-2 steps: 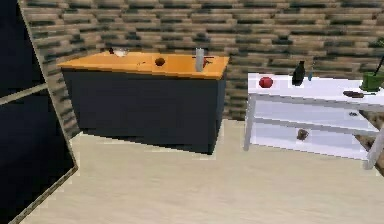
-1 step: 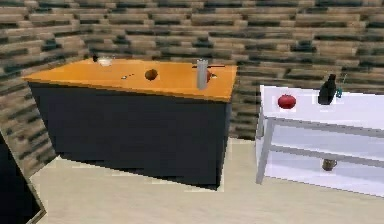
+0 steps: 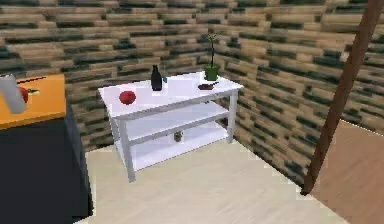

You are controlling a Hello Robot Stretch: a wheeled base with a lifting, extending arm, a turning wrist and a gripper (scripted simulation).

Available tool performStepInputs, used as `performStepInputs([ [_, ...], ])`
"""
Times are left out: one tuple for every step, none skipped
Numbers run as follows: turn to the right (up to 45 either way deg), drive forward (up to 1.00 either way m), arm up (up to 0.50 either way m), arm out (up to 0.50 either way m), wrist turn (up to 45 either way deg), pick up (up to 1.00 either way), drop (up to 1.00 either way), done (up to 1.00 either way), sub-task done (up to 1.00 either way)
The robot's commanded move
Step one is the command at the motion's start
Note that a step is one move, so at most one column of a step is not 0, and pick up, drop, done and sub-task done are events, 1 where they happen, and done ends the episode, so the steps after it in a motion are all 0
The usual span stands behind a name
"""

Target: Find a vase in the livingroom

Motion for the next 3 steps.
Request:
performStepInputs([
  [27.0, 0.0, 0.0, 0.0, 0.0, 0.0, 0.0, 0.0, 0.0],
  [0.0, 0.6, 0.0, 0.0, 0.0, 0.0, 0.0, 0.0, 0.0],
  [27.0, 0.0, 0.0, 0.0, 0.0, 0.0, 0.0, 0.0, 0.0],
])
